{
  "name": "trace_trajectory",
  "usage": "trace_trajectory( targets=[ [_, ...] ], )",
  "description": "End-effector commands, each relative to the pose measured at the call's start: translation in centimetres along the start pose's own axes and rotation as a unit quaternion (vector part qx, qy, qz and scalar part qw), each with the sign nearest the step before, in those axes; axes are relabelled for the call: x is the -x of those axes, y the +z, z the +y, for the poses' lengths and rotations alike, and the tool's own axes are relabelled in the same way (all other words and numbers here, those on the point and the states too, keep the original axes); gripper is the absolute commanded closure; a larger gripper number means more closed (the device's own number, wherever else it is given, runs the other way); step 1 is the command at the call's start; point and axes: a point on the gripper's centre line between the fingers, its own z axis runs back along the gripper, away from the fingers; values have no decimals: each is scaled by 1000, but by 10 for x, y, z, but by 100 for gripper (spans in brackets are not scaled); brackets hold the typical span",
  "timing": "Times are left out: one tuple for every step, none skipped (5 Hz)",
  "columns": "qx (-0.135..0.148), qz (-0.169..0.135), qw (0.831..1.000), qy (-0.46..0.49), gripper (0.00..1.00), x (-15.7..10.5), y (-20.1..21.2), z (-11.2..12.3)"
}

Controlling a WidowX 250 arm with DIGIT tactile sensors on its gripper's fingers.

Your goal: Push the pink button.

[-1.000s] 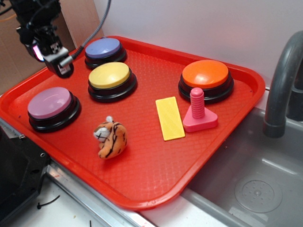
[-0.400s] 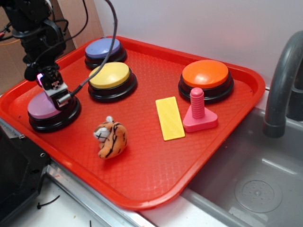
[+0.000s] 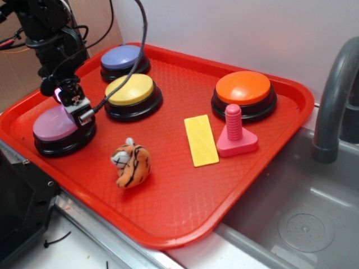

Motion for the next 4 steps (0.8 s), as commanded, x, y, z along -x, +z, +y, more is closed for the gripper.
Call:
trace_trajectory(
  targets=[
    [3, -11, 1000, 8, 0, -10, 32, 4],
    [5, -15, 1000, 19, 0, -16, 48, 6],
    [10, -12, 1000, 23, 0, -16, 55, 6],
    [10, -18, 999, 27, 0, -14, 67, 5]
  ],
)
